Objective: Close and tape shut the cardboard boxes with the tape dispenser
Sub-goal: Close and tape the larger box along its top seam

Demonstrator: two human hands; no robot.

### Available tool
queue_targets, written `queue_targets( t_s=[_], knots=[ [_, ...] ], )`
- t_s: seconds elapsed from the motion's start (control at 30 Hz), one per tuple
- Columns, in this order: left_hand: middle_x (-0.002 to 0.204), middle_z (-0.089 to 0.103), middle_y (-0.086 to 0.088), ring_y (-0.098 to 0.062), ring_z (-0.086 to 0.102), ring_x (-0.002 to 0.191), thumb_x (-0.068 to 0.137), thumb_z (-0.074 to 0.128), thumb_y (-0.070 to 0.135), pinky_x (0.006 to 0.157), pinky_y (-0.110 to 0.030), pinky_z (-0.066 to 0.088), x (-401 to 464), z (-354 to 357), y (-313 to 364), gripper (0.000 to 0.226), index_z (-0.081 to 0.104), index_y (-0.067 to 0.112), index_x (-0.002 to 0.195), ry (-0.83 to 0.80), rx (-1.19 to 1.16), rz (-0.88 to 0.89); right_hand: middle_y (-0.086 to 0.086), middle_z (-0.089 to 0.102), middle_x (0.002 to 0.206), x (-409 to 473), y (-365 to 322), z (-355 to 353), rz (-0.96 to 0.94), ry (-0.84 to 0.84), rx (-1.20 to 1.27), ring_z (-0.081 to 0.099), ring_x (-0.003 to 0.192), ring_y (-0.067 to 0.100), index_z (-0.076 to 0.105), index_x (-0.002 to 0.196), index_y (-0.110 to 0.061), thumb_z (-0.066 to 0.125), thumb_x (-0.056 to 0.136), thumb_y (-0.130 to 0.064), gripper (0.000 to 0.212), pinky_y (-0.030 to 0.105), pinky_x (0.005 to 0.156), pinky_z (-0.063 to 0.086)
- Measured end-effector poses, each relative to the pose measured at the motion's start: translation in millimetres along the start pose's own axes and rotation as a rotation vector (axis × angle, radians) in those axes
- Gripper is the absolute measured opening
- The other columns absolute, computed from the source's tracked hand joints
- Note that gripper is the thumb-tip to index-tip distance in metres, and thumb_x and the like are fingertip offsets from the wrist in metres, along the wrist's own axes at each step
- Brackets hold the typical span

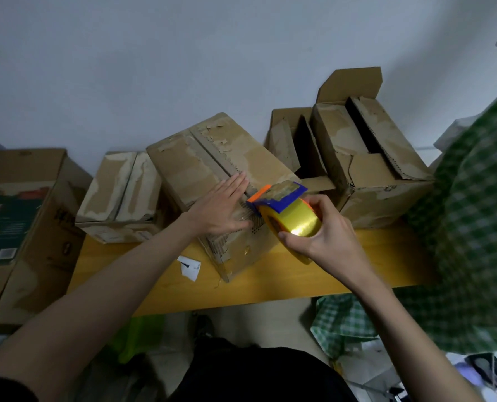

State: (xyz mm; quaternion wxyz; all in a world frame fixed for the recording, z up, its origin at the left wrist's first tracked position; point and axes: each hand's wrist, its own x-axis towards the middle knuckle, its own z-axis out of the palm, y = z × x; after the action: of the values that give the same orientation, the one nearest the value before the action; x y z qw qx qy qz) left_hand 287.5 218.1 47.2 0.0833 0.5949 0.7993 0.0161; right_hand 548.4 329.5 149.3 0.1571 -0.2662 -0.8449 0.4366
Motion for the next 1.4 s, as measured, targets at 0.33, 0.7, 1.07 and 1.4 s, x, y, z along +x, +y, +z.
queue_targets(
  t_s=[0.33, 0.7, 1.07, 1.4],
  knots=[
    [0.167, -0.018, -0.007, -0.016, -0.015, 0.154, 0.089, 0.032, 0.078, 0.126, -0.037, -0.004, -2.0, -3.0, 2.2, 0.106, -0.011, 0.011, 0.160, -0.010, 0.019, -0.005, -0.027, 0.054, 0.103, -38.5, 12.1, -34.2, 0.038, 0.013, -0.023, 0.049, 0.094, -0.021, 0.047, 0.120, -0.032, 0.085, 0.072, -0.041, 0.062, 0.005, 0.067, 0.044],
    [0.167, -0.017, -0.007, -0.016, -0.015, 0.154, 0.090, 0.034, 0.077, 0.126, -0.041, -0.002, -1.5, -6.5, 6.5, 0.106, -0.011, 0.011, 0.160, -0.024, 0.033, -0.010, -0.021, 0.059, 0.102, -67.4, 21.7, -52.2, 0.076, 0.073, -0.033, 0.053, 0.094, -0.016, 0.051, 0.117, -0.031, 0.085, 0.073, -0.044, 0.057, 0.008, 0.067, 0.045],
    [0.168, -0.016, -0.004, -0.015, -0.015, 0.155, 0.089, 0.035, 0.061, 0.127, -0.042, 0.007, -7.7, 10.0, 25.6, 0.097, -0.010, 0.013, 0.160, 0.059, 0.083, 0.092, -0.024, 0.055, 0.099, -65.6, 14.5, -46.6, 0.035, 0.095, -0.075, 0.054, 0.089, -0.011, 0.052, 0.118, -0.032, 0.080, 0.073, -0.061, 0.061, 0.008, 0.064, 0.044],
    [0.168, -0.015, -0.003, -0.014, -0.013, 0.155, 0.097, 0.042, 0.050, 0.127, -0.043, 0.007, -4.8, 20.4, 25.4, 0.089, -0.009, 0.016, 0.161, 0.076, 0.095, 0.063, -0.018, 0.056, 0.091, -40.2, 18.6, -30.9, -0.025, -0.024, -0.152, 0.063, 0.071, 0.009, 0.019, 0.151, -0.037, 0.070, 0.090, -0.041, 0.079, 0.008, 0.056, 0.046]
  ],
)
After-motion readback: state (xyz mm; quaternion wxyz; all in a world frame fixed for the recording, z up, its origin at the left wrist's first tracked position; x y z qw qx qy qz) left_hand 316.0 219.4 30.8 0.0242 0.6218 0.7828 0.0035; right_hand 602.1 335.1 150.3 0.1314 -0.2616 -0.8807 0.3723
